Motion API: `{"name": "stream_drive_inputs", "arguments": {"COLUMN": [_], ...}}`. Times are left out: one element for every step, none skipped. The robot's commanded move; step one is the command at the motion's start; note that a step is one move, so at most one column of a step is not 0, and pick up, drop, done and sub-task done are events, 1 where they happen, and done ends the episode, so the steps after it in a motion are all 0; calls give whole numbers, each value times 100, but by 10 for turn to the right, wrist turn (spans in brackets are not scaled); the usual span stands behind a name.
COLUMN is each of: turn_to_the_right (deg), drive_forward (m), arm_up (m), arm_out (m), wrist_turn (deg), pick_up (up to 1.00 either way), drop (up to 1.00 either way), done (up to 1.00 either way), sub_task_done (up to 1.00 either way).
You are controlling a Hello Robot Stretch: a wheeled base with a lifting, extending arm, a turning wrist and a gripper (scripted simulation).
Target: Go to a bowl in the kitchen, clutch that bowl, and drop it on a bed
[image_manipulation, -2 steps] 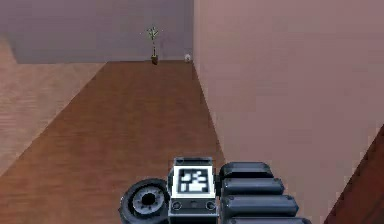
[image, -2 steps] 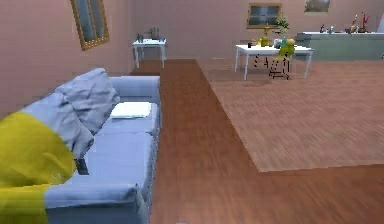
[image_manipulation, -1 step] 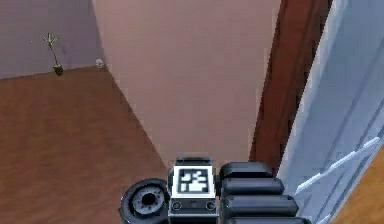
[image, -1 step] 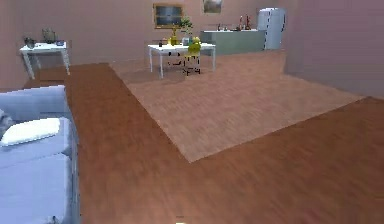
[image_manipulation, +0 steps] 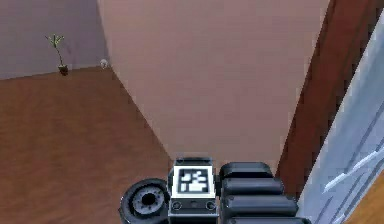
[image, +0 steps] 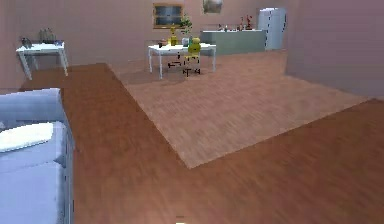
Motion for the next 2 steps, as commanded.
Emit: {"name": "stream_drive_inputs", "arguments": {"turn_to_the_right": [450, 450], "drive_forward": [0, 0], "arm_up": [0, 0], "arm_out": [0, 0], "wrist_turn": [0, 0], "pick_up": [0, 0], "drop": [0, 0], "done": [0, 0], "sub_task_done": [0, 0]}}
